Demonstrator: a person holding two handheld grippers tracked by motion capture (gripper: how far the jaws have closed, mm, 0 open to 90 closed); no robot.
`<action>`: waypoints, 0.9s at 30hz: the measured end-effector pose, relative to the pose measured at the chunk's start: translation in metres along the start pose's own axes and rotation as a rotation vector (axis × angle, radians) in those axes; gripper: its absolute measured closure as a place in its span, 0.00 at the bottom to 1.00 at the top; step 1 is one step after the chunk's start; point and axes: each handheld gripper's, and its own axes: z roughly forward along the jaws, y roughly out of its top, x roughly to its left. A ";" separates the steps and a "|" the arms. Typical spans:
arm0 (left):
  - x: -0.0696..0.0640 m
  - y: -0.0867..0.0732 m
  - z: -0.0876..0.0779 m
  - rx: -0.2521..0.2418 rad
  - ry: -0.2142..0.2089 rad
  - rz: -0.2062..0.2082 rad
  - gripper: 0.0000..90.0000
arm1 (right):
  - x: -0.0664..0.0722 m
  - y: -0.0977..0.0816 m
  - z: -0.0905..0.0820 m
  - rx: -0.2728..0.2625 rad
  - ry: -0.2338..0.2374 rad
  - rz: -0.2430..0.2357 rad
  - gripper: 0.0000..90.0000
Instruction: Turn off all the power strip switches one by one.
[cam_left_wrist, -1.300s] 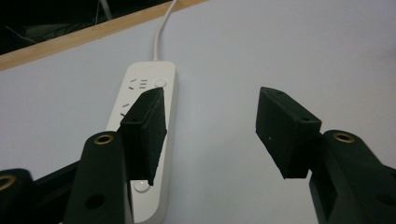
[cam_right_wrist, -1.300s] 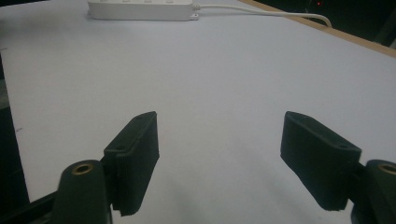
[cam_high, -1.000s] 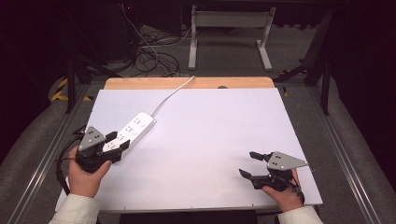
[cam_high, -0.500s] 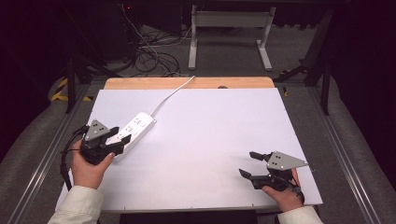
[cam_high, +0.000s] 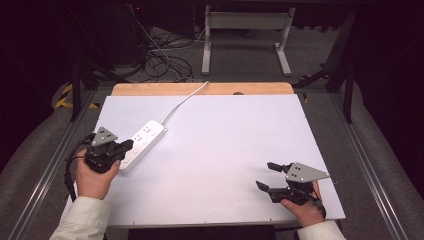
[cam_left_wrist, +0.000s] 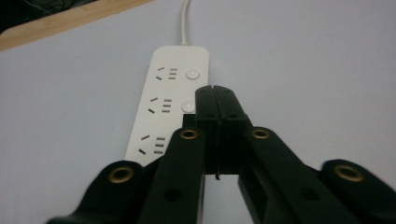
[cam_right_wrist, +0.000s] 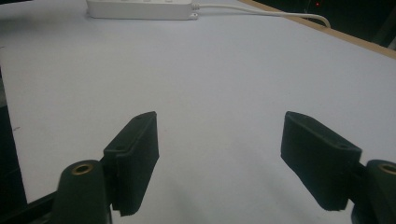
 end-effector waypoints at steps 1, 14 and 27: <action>0.001 0.000 0.000 0.008 0.001 0.002 1.00 | 0.000 0.000 0.000 -0.001 0.000 0.000 0.31; 0.016 0.001 0.012 0.177 -0.003 -0.066 1.00 | 0.000 0.000 0.001 0.003 0.000 -0.001 0.31; 0.023 -0.003 0.025 0.304 0.012 -0.090 1.00 | 0.000 0.000 0.001 0.005 0.003 0.001 0.31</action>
